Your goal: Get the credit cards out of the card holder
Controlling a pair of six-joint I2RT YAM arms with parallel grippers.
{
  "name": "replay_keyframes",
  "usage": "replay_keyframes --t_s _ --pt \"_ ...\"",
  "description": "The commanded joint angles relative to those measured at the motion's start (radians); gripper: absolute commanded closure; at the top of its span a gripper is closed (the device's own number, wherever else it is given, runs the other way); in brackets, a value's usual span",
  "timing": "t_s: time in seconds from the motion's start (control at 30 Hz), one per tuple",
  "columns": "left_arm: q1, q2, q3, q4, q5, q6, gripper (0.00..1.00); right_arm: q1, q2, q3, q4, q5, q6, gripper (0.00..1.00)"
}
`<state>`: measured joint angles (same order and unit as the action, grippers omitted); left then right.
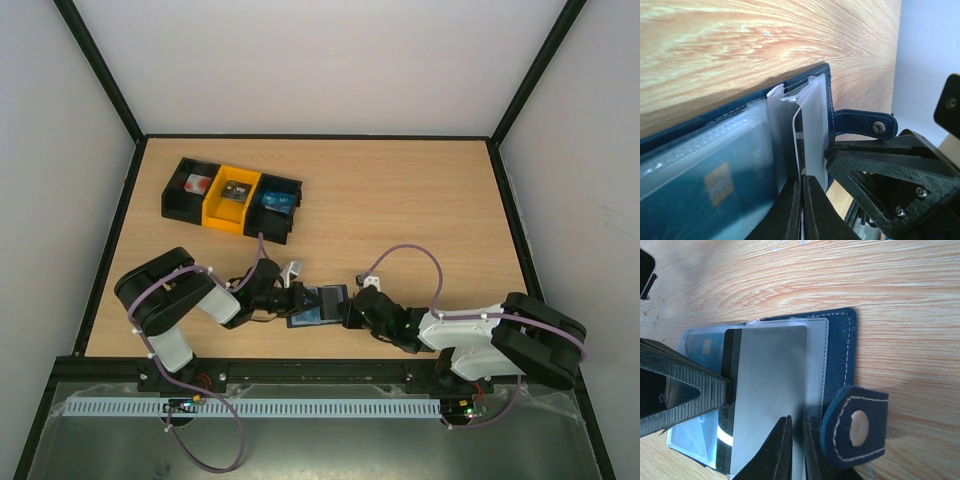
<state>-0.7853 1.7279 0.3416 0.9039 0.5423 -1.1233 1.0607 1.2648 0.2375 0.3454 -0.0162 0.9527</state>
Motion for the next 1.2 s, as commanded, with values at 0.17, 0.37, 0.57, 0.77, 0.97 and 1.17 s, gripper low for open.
replay_keyframes --t_s 0.17,0.37,0.57,0.77,0.97,1.17 --pt "-0.001 -0.069 0.009 -0.086 -0.032 0.071 0.97 0.002 0.001 -0.027 -0.043 0.015 0.009 0.91" --pt "0.008 -0.085 0.011 -0.135 -0.026 0.102 0.97 0.001 0.006 -0.026 -0.043 0.014 0.012 0.91" --pt "0.019 -0.128 -0.008 -0.143 -0.021 0.101 0.97 0.001 -0.004 -0.029 -0.049 0.021 0.011 0.90" --pt "0.033 -0.171 -0.014 -0.193 -0.024 0.112 0.97 0.001 -0.015 -0.027 -0.059 0.026 0.009 0.90" --pt "0.059 -0.236 -0.035 -0.247 -0.033 0.127 0.97 0.001 -0.030 -0.016 -0.077 0.024 -0.010 0.87" --pt "0.084 -0.315 -0.031 -0.356 -0.061 0.159 0.97 0.002 -0.040 0.069 -0.166 0.029 -0.071 0.84"
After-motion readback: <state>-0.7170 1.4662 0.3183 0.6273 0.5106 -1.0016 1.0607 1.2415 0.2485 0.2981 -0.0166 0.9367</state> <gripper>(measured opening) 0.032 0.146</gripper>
